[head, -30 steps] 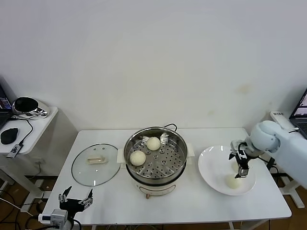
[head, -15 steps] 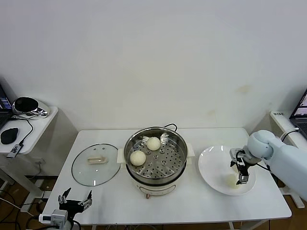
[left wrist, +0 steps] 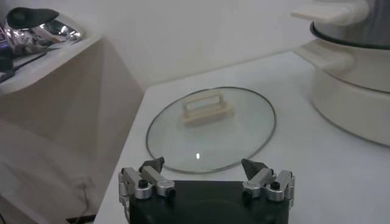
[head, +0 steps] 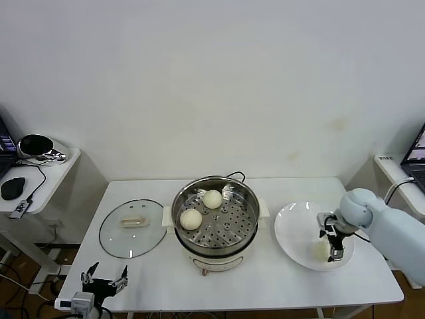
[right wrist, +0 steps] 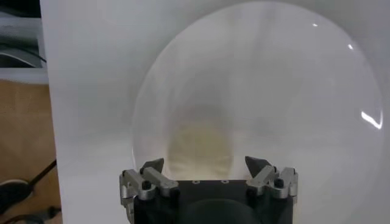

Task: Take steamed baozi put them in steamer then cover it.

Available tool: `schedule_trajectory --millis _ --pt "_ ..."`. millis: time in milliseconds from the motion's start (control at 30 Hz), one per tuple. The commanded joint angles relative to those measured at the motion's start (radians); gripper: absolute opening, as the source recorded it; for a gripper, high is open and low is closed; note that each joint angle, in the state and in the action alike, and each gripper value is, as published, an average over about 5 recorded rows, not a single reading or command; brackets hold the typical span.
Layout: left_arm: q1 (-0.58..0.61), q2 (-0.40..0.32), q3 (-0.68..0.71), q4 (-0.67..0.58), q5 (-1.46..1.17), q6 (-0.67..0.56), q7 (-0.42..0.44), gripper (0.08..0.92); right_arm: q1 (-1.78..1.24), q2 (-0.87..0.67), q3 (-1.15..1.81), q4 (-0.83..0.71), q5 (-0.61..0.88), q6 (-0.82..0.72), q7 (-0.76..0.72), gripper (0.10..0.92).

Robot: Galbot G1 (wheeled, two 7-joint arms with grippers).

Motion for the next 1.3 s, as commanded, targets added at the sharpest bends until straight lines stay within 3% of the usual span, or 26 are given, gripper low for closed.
schedule_trajectory --millis 33,333,767,1100,1300 --pt "0.0 -0.003 0.002 -0.003 0.001 0.0 0.0 0.823 -0.013 0.006 0.007 -0.014 -0.008 0.001 0.022 0.823" --pt "-0.001 -0.003 0.003 0.001 0.002 0.0 -0.001 0.823 -0.016 0.005 0.008 -0.011 0.003 -0.001 0.022 0.802" --pt "-0.001 -0.006 0.004 -0.001 0.003 0.0 -0.002 0.823 0.013 -0.023 0.017 0.006 0.048 -0.008 0.011 0.477" --pt "-0.011 -0.012 0.009 -0.004 0.007 -0.002 -0.003 0.823 0.418 -0.103 -0.248 0.115 0.246 -0.021 -0.033 0.466" --pt "-0.014 -0.008 0.006 -0.004 0.007 -0.003 -0.008 0.823 0.726 -0.014 -0.432 0.088 0.411 0.02 -0.108 0.467"
